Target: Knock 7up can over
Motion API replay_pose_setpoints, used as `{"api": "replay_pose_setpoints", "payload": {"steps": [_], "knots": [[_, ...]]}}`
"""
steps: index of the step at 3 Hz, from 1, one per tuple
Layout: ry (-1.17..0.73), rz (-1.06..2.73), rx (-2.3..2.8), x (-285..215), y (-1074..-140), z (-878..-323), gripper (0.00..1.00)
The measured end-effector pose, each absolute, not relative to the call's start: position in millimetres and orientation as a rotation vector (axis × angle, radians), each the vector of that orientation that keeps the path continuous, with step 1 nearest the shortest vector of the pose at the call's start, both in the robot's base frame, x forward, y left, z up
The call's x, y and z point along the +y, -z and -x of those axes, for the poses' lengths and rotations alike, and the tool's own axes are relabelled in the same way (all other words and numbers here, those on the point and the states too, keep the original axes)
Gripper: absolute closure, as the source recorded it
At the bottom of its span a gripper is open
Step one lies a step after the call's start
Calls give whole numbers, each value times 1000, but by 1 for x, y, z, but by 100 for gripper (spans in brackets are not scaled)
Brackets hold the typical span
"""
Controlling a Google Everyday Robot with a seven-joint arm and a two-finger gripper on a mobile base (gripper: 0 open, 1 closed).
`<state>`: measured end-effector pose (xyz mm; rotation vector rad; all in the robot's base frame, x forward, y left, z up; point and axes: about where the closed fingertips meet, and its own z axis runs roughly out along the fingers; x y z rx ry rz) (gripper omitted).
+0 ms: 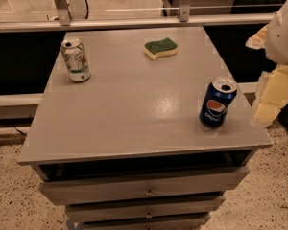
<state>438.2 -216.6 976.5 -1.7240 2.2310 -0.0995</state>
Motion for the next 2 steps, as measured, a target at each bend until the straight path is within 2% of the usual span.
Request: {"api": "replay_pose_setpoints", "payload": {"steps": [2], "knots": [[73, 1741, 2196, -205, -972, -446, 0]]}}
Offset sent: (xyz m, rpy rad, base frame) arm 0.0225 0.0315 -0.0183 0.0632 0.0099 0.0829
